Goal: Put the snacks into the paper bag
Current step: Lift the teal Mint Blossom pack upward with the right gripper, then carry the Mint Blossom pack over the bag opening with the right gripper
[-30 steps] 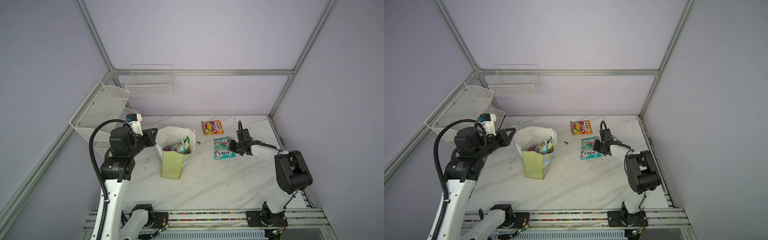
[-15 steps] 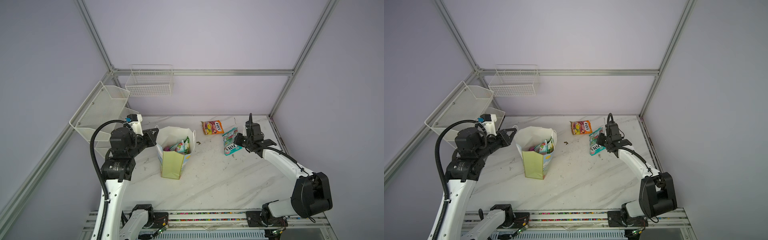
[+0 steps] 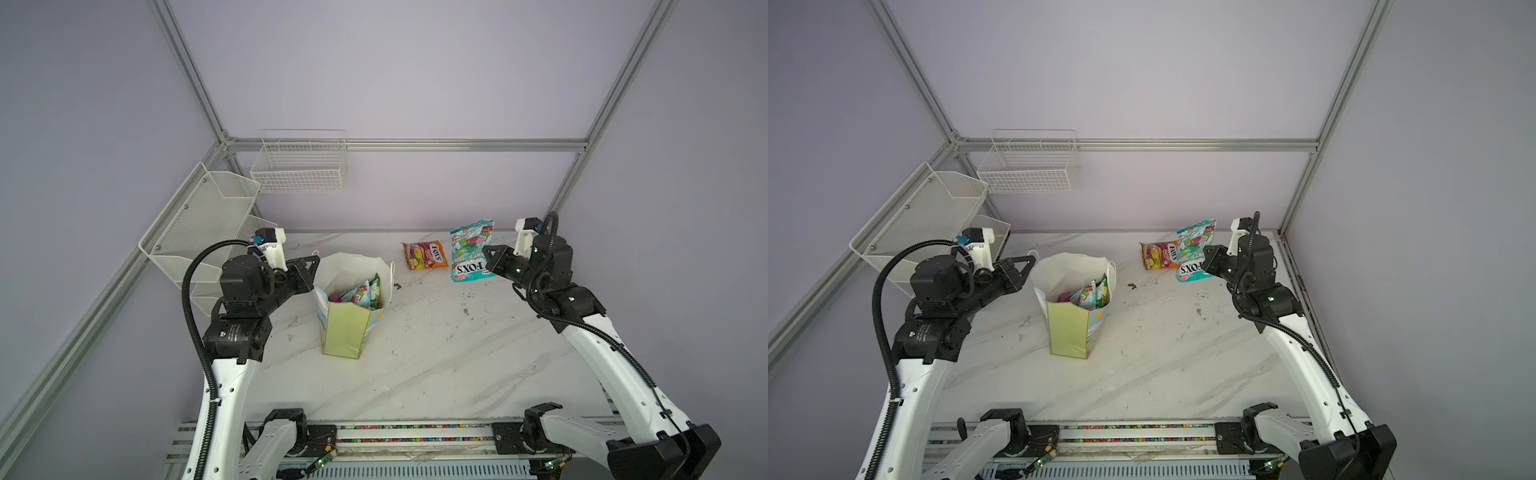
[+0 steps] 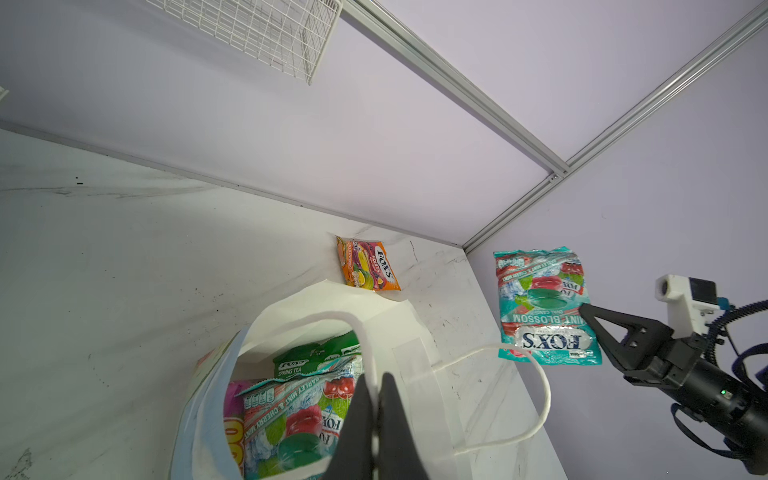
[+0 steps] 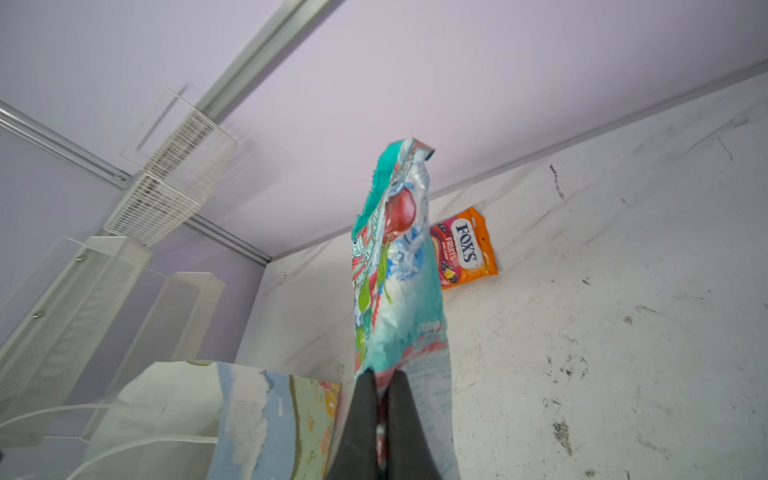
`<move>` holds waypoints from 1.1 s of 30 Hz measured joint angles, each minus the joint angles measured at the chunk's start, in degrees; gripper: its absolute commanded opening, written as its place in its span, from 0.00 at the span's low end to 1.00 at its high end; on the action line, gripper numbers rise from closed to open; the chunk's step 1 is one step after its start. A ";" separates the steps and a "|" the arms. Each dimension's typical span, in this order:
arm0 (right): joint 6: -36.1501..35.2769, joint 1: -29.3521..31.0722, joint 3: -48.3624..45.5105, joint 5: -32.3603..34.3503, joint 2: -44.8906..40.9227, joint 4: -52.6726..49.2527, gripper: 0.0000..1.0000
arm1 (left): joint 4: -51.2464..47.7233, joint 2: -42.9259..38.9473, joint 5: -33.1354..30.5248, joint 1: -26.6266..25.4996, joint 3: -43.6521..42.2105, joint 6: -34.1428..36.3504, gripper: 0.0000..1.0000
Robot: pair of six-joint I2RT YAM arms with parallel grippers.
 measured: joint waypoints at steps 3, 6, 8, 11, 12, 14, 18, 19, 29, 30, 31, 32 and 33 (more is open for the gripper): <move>1.14 0.00 2.73 -2.56 -1.95 0.70 0.00 | 0.31 -0.09 0.17 0.00 0.00 -0.35 0.03; 2.03 0.52 5.38 -5.16 -2.51 1.95 0.00 | 0.33 -0.20 0.44 0.00 0.00 -0.46 0.03; 2.32 1.42 6.95 -6.25 -2.49 2.56 0.00 | 0.37 -0.20 0.74 0.00 0.00 -0.57 0.03; 2.38 4.02 9.18 -7.02 -2.19 2.71 0.00 | 0.44 -0.20 1.27 0.00 -0.02 -1.33 0.03; 2.29 5.29 10.05 -7.08 -1.90 2.82 0.00 | 0.59 -0.20 1.44 0.00 -0.09 -1.44 0.03; 1.75 8.52 11.76 -6.25 -0.92 2.97 0.00 | 1.20 -0.20 1.75 0.00 -0.50 -1.84 0.03; -0.20 16.41 15.93 -4.00 3.02 3.06 0.00 | 1.68 -0.09 2.36 0.00 -0.90 -2.56 0.03; -0.68 17.81 16.74 -3.54 4.00 2.99 0.00 | 1.75 -0.09 2.49 0.00 -0.90 -2.84 0.03; -5.73 28.37 22.60 3.10 11.56 2.86 0.00 | 2.08 -0.09 3.02 0.00 -0.94 -3.32 0.03; -6.23 29.66 23.04 3.78 12.37 2.82 0.00 | 2.08 -0.09 3.04 0.00 -0.94 -3.30 0.03; -6.75 30.82 23.43 4.48 13.14 2.80 0.00 | 2.08 -0.07 3.08 0.00 -0.94 -3.30 0.03; -7.34 32.15 23.89 5.31 14.12 2.73 0.00 | 2.10 -0.07 3.13 0.00 -0.94 -3.32 0.03; -7.80 33.20 24.24 5.95 14.88 2.69 0.00 | 2.10 -0.07 3.17 0.00 -0.94 -3.30 0.03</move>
